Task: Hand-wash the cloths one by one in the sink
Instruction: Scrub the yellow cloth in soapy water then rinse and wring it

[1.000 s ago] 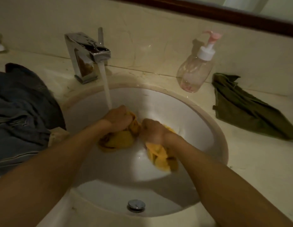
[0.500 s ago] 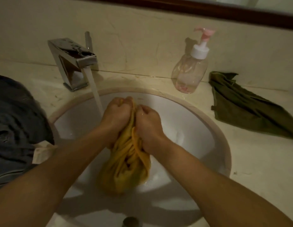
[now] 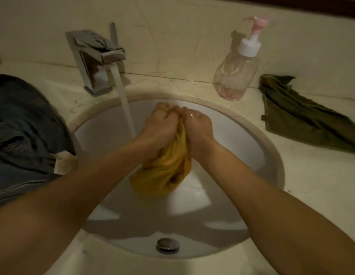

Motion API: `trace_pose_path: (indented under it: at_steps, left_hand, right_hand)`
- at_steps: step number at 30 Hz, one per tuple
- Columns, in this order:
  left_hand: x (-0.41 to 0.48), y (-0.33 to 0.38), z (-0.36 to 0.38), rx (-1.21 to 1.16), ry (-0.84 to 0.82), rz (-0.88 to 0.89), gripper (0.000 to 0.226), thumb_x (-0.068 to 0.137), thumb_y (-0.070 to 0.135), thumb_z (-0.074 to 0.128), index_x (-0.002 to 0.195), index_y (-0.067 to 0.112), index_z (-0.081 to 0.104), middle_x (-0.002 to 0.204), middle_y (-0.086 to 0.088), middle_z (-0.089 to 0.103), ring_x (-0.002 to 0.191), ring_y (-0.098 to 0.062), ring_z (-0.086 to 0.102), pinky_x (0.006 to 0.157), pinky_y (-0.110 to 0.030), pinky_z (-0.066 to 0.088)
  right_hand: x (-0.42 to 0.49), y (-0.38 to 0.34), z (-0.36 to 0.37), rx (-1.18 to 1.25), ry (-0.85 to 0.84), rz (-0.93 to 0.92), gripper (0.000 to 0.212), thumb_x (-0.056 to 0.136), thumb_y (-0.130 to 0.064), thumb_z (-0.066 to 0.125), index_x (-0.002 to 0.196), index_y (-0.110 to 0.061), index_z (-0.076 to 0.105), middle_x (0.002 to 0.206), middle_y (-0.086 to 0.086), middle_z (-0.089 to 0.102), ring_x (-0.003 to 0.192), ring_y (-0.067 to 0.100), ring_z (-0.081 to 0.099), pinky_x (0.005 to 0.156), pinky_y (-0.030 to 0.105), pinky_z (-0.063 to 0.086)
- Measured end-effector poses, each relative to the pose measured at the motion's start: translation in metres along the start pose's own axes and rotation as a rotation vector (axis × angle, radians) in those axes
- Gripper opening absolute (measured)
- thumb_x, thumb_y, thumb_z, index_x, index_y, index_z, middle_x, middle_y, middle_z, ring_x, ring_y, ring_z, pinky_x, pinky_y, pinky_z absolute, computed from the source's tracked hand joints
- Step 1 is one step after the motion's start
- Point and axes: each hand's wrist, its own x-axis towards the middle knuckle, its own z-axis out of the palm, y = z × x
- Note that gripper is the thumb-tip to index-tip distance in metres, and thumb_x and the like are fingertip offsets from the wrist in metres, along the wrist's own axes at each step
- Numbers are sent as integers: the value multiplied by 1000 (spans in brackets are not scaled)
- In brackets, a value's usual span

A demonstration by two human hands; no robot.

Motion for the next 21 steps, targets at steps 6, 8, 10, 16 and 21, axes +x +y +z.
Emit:
trace_pose_path:
  at_steps: [6, 8, 10, 16, 21]
  left_hand:
    - [-4, -3, 1, 474, -180, 166, 59, 103, 53, 35, 155, 26, 28, 144, -10, 53, 127, -30, 53, 105, -41, 44]
    - [2, -15, -12, 875, -280, 128, 66, 103, 55, 31, 159, 28, 9, 148, -13, 49, 129, -36, 51, 104, -46, 44]
    - [11, -22, -26, 1090, -310, -4, 73, 103, 53, 36, 160, 27, -1, 156, -15, 37, 137, -39, 42, 110, -53, 38]
    - [16, -27, -33, 1160, -437, 246, 46, 82, 51, 63, 116, 19, 60, 120, -9, 61, 111, -32, 60, 92, -44, 52]
    - [13, -50, -30, 1332, -512, -11, 82, 91, 72, 42, 157, 28, 19, 161, -3, 16, 146, -35, 27, 113, -46, 34]
  right_hand:
    - [37, 2, -26, -377, -72, -2, 29, 100, -35, 60, 85, -11, 63, 89, 11, 67, 93, 33, 68, 80, 39, 55]
    - [44, 6, -40, -911, -90, -97, 38, 98, -51, 56, 92, -14, 62, 96, 9, 64, 101, 34, 64, 78, 35, 46]
    - [43, 5, -50, -1180, -40, -84, 45, 99, -54, 54, 121, -15, 61, 128, 13, 59, 123, 36, 54, 90, 40, 46]
    - [20, -8, -37, -1678, -261, -293, 55, 98, -36, 58, 148, -20, 42, 157, 12, 24, 147, 40, 17, 110, 66, 27]
    - [26, 20, -46, -1862, -637, 75, 105, 86, -44, 75, 163, -41, 4, 172, 3, -2, 157, 36, -1, 114, 76, 18]
